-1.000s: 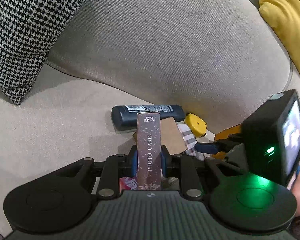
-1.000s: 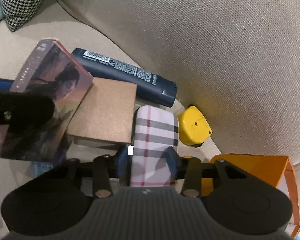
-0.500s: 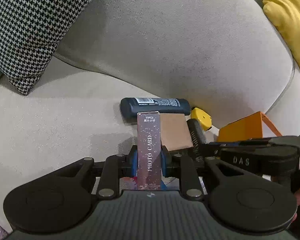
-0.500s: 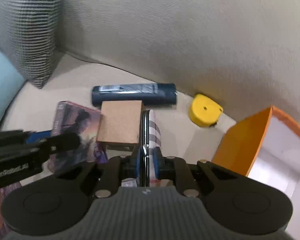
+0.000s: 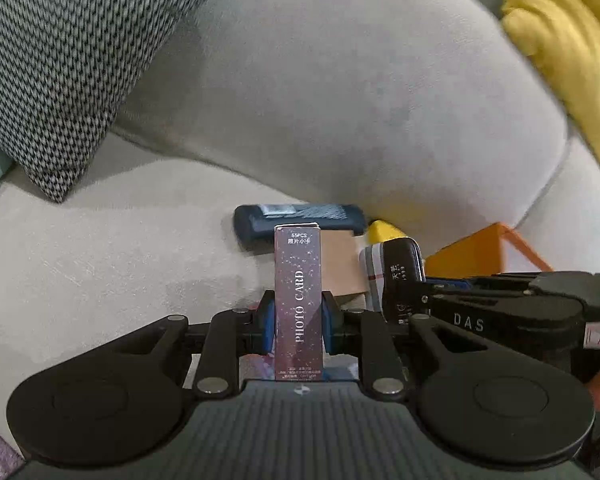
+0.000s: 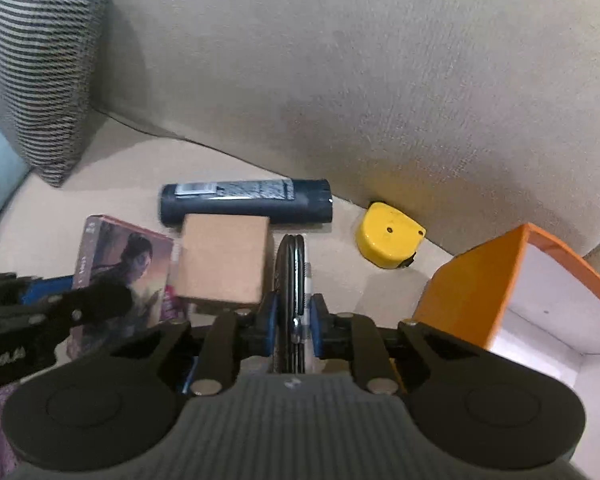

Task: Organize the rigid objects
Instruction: 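Carry both boxes to the orange shoebox and lower the photo card box inside, then open the left gripper to release the photo card box while the right lowers the plaid box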

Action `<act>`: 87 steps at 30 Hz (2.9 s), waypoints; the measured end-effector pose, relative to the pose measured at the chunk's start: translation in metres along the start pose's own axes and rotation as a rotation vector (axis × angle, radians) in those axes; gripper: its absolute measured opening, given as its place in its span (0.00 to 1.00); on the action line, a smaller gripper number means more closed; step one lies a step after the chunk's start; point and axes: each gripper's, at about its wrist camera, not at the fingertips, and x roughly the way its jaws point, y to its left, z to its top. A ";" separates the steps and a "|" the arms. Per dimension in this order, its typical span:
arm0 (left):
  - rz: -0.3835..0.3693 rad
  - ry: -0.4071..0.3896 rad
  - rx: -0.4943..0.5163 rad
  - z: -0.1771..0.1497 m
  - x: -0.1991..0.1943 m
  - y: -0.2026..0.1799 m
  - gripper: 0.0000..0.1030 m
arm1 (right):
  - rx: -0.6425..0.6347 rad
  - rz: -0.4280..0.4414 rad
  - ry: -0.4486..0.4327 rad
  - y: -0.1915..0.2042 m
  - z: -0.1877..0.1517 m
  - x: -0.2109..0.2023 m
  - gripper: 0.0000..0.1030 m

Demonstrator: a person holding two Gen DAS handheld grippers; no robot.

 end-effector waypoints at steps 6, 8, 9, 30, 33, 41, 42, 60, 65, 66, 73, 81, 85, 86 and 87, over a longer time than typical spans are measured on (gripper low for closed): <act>-0.082 -0.045 0.043 -0.007 -0.047 -0.023 0.24 | 0.055 0.047 -0.141 -0.012 -0.030 -0.062 0.16; -0.122 -0.052 0.055 -0.010 -0.062 -0.032 0.24 | 0.099 0.102 -0.170 -0.021 -0.042 -0.086 0.16; -0.140 -0.052 0.057 -0.011 -0.067 -0.037 0.24 | 0.114 0.121 -0.181 -0.024 -0.045 -0.096 0.16; -0.376 0.166 0.204 -0.101 -0.044 -0.155 0.24 | 0.407 -0.039 -0.266 -0.099 -0.211 -0.195 0.16; -0.388 0.212 0.180 -0.106 -0.028 -0.160 0.24 | 0.446 -0.059 -0.269 -0.115 -0.224 -0.198 0.16; -0.360 0.313 0.115 -0.111 0.022 -0.173 0.24 | 0.538 -0.020 -0.292 -0.144 -0.239 -0.191 0.16; -0.354 0.328 0.116 -0.112 0.028 -0.176 0.24 | 0.542 -0.020 -0.294 -0.147 -0.237 -0.189 0.16; -0.180 0.491 0.181 -0.148 0.101 -0.201 0.24 | 0.512 -0.056 -0.192 -0.167 -0.232 -0.144 0.16; -0.143 0.520 0.265 -0.152 0.102 -0.209 0.24 | 0.517 -0.055 -0.175 -0.168 -0.234 -0.137 0.16; -0.132 0.525 0.282 -0.152 0.100 -0.212 0.25 | 0.513 -0.056 -0.171 -0.167 -0.234 -0.136 0.16; -0.095 0.480 0.386 -0.145 0.079 -0.219 0.30 | 0.508 -0.060 -0.161 -0.167 -0.234 -0.133 0.16; -0.080 0.510 0.418 -0.153 0.088 -0.225 0.09 | 0.492 -0.073 -0.159 -0.164 -0.235 -0.135 0.16; -0.086 0.527 0.403 -0.158 0.095 -0.218 0.06 | 0.489 -0.082 -0.146 -0.164 -0.233 -0.136 0.16; -0.093 0.523 0.401 -0.158 0.094 -0.218 0.06 | 0.489 -0.084 -0.143 -0.163 -0.232 -0.136 0.16; -0.097 0.515 0.403 -0.157 0.092 -0.218 0.06 | 0.486 -0.087 -0.138 -0.163 -0.231 -0.135 0.16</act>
